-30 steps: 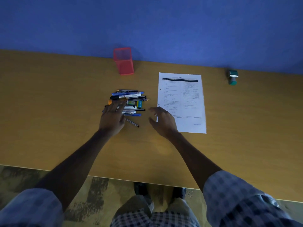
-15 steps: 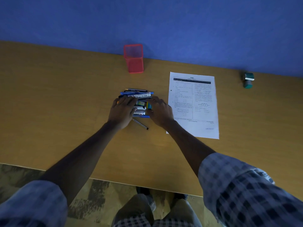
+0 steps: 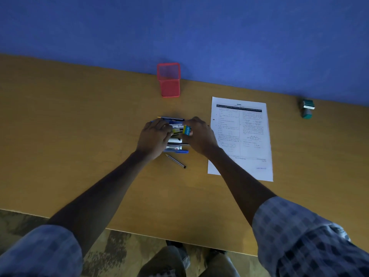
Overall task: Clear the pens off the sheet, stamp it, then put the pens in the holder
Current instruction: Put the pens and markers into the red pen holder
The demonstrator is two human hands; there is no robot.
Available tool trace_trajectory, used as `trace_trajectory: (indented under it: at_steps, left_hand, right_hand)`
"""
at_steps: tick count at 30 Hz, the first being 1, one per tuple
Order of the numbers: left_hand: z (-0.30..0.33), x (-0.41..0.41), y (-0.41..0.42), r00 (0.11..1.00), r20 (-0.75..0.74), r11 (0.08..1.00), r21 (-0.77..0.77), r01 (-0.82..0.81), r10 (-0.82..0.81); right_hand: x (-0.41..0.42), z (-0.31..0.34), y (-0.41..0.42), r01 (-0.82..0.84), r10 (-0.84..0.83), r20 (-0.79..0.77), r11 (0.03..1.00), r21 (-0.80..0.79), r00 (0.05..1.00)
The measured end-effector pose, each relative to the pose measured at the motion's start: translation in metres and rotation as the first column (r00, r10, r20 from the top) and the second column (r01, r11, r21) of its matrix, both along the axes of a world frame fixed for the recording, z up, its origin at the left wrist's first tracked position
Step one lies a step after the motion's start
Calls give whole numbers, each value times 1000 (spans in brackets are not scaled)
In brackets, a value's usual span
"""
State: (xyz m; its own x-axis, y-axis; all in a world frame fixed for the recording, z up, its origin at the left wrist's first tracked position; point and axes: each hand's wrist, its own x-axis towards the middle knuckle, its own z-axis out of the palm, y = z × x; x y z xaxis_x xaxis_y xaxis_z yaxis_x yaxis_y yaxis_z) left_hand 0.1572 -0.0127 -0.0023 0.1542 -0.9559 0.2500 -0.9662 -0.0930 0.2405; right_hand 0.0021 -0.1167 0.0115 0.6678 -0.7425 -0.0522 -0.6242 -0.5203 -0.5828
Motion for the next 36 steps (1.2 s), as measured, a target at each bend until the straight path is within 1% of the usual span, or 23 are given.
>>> trace_trajectory:
  at_steps: [4,6,12,16,22,25,27,32,36]
  left_hand:
    - [16,11,-16,995,-59,995,-53,-87,83]
    - [25,17,-26,992,-82,992,-66,-105,99]
    - [48,35,-50,970,-190,975,-133,-179,153]
    - [57,43,-64,959,-220,967,-140,-212,179]
    - [59,55,-80,907,-380,957,-142,-252,182]
    - [58,62,-89,888,-414,950,-137,-279,201]
    - [58,65,-95,880,-421,940,-147,-307,222]
    - [59,71,-112,872,-375,909,-144,-392,316]
    - [59,71,-127,862,-387,903,-142,-406,327]
  right_hand:
    - [10,19,-14,40,-33,112,997,-69,993]
    - [17,27,-24,48,-35,155,995,-84,987]
    - [38,45,-49,64,-44,207,994,-93,977]
    - [50,52,-62,79,-54,246,993,-93,968]
    - [65,54,-75,73,-43,235,990,-123,971]
    - [75,57,-82,65,-37,224,991,-121,974]
    - [82,59,-86,59,-29,226,990,-127,974]
    - [97,63,-102,77,-54,222,992,-98,974]
    - [109,67,-111,70,-55,177,995,-76,983]
